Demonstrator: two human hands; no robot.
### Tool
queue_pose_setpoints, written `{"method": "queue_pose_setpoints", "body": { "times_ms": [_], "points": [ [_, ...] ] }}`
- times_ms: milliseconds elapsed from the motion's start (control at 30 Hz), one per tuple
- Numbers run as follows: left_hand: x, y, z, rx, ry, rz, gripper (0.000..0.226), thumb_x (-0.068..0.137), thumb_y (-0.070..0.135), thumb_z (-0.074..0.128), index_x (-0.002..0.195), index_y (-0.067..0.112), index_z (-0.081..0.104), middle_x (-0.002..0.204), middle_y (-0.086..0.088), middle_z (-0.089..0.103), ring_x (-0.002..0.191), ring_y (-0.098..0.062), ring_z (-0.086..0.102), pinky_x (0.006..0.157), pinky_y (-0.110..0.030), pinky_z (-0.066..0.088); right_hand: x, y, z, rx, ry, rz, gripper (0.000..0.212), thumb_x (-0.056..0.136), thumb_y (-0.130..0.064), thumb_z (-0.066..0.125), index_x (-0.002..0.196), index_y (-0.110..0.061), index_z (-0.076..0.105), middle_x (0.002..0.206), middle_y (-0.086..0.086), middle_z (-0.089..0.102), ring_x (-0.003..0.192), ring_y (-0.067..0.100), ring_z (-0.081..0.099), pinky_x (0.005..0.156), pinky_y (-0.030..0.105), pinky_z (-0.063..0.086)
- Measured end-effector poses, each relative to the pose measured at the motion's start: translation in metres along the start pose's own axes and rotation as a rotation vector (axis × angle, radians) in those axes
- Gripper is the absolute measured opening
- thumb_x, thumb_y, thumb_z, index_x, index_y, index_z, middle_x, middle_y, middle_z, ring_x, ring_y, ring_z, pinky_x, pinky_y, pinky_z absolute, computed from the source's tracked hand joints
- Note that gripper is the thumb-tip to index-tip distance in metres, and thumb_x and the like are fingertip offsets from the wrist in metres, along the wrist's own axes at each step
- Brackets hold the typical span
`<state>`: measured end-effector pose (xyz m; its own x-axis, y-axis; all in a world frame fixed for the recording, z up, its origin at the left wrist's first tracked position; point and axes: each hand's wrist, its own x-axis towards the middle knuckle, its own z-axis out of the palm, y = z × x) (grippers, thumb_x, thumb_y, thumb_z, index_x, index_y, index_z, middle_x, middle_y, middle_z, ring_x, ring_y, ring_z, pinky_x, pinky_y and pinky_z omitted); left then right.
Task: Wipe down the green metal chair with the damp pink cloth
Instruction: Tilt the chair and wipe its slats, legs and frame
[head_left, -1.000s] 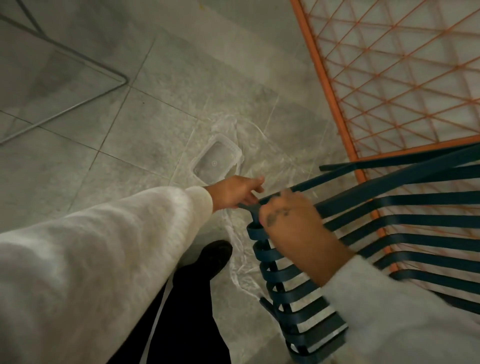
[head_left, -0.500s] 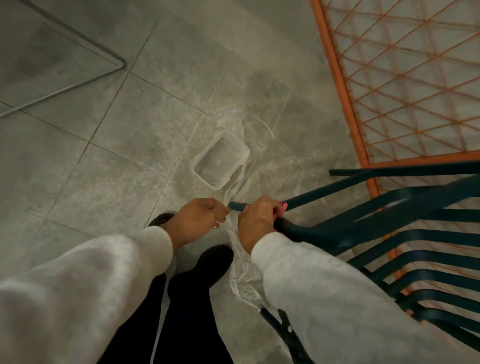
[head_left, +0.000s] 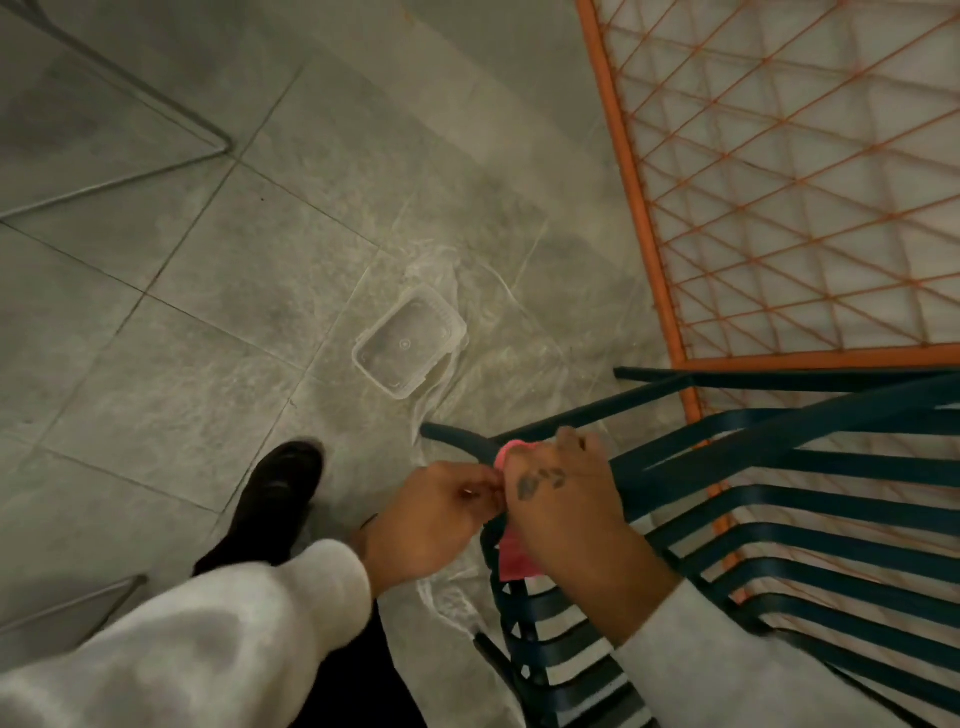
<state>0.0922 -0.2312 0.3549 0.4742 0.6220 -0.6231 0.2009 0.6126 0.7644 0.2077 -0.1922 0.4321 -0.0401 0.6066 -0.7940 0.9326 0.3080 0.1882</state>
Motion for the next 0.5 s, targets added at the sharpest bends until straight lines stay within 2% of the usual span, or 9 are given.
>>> {"method": "queue_pose_setpoints", "body": {
  "times_ms": [67,133,233,333,433,500],
  "points": [
    [-0.003,0.009,0.015,-0.091,0.107,-0.049,0.013,0.09,0.027,0.064,0.095,0.028,0.076,0.088,0.011,0.075,0.087,-0.007,0.07,0.088,-0.035,0.056,-0.011,0.012,-0.006,0.031,-0.026,-0.016,0.026,0.092,-0.039,0.053,0.112,-0.022,0.053,0.114,0.003,0.058,0.111,0.027,0.048,0.098,0.042,0.032],
    [-0.003,0.014,0.024,-0.2,0.162,-0.098,0.01,0.086,0.033,0.068,0.091,0.028,0.075,0.086,0.011,0.074,0.084,-0.01,0.071,0.084,-0.039,0.059,-0.02,0.022,-0.012,0.116,-0.03,-0.048,0.023,0.092,-0.037,0.05,0.112,-0.024,0.053,0.114,0.0,0.058,0.112,0.023,0.05,0.106,0.042,0.029],
    [0.002,0.013,0.03,-0.215,0.231,-0.089,0.013,0.079,0.042,0.075,0.087,0.033,0.069,0.088,0.011,0.072,0.084,-0.012,0.071,0.08,-0.042,0.06,-0.034,0.043,-0.017,0.306,0.035,-0.069,0.025,0.096,-0.035,0.045,0.117,-0.025,0.055,0.114,-0.005,0.059,0.107,0.015,0.054,0.108,0.04,0.032],
    [0.011,0.011,0.032,-0.137,0.252,-0.12,0.024,0.083,0.046,0.069,0.105,0.037,0.065,0.098,0.004,0.07,0.092,-0.015,0.069,0.084,-0.041,0.058,-0.046,0.077,-0.013,0.4,0.153,0.044,0.036,0.094,-0.038,0.05,0.129,-0.028,0.054,0.121,-0.007,0.059,0.108,0.012,0.055,0.103,0.039,0.04],
    [0.022,0.015,0.031,0.1,0.26,-0.117,0.032,0.094,0.045,0.054,0.119,0.032,0.067,0.109,0.004,0.072,0.096,-0.012,0.067,0.091,-0.026,0.051,-0.049,0.113,0.0,0.455,0.187,0.192,0.047,0.089,-0.055,0.047,0.127,-0.028,0.058,0.125,-0.005,0.061,0.115,0.015,0.052,0.106,0.041,0.038],
    [0.036,0.017,0.028,0.207,0.241,-0.133,0.03,0.096,0.041,0.052,0.115,0.028,0.07,0.107,0.007,0.073,0.095,-0.01,0.067,0.083,-0.015,0.045,-0.046,0.132,0.009,0.486,0.172,0.284,0.059,0.085,-0.064,0.039,0.125,-0.026,0.06,0.133,0.0,0.054,0.125,0.019,0.044,0.11,0.042,0.033]
  ]
}}
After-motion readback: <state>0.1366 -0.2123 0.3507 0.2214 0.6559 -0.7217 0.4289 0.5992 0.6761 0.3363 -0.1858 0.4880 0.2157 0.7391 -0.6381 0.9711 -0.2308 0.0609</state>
